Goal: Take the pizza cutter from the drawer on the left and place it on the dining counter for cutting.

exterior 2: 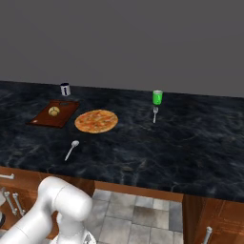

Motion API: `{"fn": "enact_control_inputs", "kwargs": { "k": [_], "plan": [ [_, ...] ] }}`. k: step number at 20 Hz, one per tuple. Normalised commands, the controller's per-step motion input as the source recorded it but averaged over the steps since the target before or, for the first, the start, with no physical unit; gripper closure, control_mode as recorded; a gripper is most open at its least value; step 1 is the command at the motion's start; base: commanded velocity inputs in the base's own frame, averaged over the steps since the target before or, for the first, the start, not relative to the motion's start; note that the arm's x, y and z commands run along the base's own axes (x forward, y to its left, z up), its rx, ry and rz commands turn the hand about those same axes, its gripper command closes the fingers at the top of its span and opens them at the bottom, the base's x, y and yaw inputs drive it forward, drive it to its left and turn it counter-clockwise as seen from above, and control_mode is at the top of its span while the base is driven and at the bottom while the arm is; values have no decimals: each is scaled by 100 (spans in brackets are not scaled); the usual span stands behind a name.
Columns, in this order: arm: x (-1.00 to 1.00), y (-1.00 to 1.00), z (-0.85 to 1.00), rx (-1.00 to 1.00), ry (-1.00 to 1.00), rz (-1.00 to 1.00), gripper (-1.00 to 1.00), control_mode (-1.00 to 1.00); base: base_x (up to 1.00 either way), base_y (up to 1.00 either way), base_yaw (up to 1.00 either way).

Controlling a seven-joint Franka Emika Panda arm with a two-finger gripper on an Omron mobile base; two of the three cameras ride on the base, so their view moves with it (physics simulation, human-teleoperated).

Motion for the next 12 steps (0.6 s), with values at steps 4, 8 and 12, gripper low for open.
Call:
{"fn": "enact_control_inputs", "kwargs": {
  "k": [4, 8, 12],
  "plan": [
    [22, 31, -16, 0, 0, 0, -100, -100, 0, 0, 0],
    [4, 36, -8, 0, 2, 0, -100, -100, 0, 0, 0],
    [17, 22, -29, 0, 0, 0, -100, -100, 0, 0, 0]
  ]
}}
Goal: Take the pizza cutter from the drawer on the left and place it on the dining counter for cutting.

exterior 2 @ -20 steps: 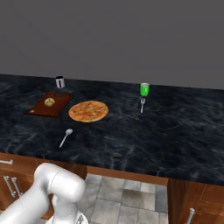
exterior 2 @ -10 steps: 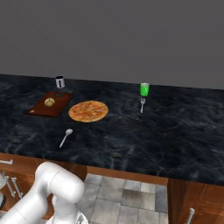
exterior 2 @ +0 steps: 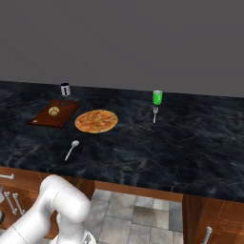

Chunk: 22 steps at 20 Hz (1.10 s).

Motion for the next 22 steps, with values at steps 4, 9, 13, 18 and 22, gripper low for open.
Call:
{"fn": "enact_control_inputs", "kwargs": {
  "k": [4, 9, 13, 18, 22],
  "plan": [
    [33, 2, -40, 0, -2, 1, -100, -100, 0, 0, 0],
    [24, 0, -27, 4, 0, 1, -100, -100, 0, 0, 0],
    [2, 1, -1, 3, -1, 2, -100, -100, 0, 0, 0],
    [0, 0, 0, 3, -8, 0, -100, -100, 0, 0, 0],
    [3, 0, 0, 2, -16, 0, -100, -100, 0, 0, 0]
  ]
}}
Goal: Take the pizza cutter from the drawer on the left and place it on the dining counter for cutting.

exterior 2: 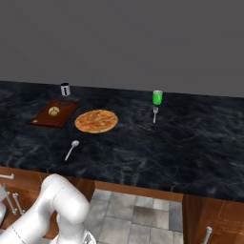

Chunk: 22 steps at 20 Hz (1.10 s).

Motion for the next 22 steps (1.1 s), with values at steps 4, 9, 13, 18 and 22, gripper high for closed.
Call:
{"fn": "enact_control_inputs", "kwargs": {
  "k": [4, 9, 13, 18, 22],
  "plan": [
    [11, 0, 0, 3, -13, 0, -100, -100, 0, 0, 0],
    [14, 0, -4, 1, -5, 0, -100, -100, 0, 0, 0],
    [7, 0, -24, 0, -3, 0, -100, -100, 0, 0, 0],
    [1, 0, -34, 0, -4, 0, -100, -100, 0, 0, 0],
    [14, 0, -27, 0, -8, 0, -100, -100, 0, 0, 0]
  ]
}}
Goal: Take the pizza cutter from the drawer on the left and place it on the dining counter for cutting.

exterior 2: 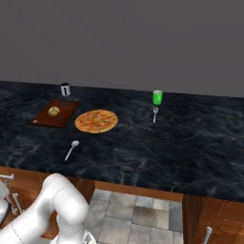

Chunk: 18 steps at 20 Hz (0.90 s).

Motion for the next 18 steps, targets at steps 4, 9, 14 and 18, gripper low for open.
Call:
{"fn": "enact_control_inputs", "kwargs": {
  "k": [4, 9, 14, 18],
  "plan": [
    [28, 0, -10, 0, -9, 0, -100, -100, 0, 0, 0],
    [16, 0, -9, 0, -5, 0, -100, -100, 0, 0, 0],
    [0, 0, 0, 0, 0, 0, -100, -100, 0, 0, 0],
    [0, 0, 0, 0, 0, 0, -100, -100, 0, 0, 0]
  ]
}}
